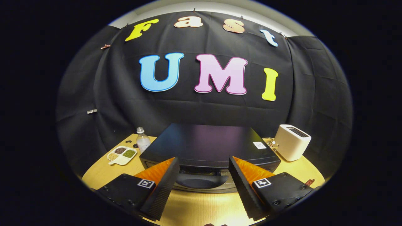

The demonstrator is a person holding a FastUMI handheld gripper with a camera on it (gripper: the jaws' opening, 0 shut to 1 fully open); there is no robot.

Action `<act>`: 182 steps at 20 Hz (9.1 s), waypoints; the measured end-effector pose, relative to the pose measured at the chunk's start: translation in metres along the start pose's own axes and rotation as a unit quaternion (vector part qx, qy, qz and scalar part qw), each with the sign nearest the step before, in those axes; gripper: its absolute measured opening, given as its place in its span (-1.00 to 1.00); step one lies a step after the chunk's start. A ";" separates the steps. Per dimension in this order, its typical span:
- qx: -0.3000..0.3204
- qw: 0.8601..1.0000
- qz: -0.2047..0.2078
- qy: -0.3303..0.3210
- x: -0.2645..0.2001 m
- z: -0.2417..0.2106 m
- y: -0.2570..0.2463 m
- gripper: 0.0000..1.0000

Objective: Open the toaster oven, put the food inside, and close the toaster oven door.

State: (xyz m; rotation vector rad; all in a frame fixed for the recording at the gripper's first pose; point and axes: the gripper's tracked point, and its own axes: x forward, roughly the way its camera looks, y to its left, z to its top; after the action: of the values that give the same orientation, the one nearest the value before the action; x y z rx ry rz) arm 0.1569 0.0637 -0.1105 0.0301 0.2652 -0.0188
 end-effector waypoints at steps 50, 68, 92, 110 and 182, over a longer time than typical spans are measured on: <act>-0.036 0.984 0.067 0.161 -0.104 -0.178 0.011 0.96; -0.045 0.998 0.041 0.035 -0.134 -0.014 -0.127 0.96; 0.028 0.988 0.028 0.148 -0.060 -0.073 -0.350 0.96; 0.139 0.944 0.122 0.273 -0.056 -0.186 -0.367 0.16; 0.545 0.827 0.080 0.109 -0.034 -0.091 -0.058 -0.71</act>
State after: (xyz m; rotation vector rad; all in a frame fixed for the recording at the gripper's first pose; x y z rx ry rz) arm 0.0987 0.0096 -0.1911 1.2118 0.4527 0.0025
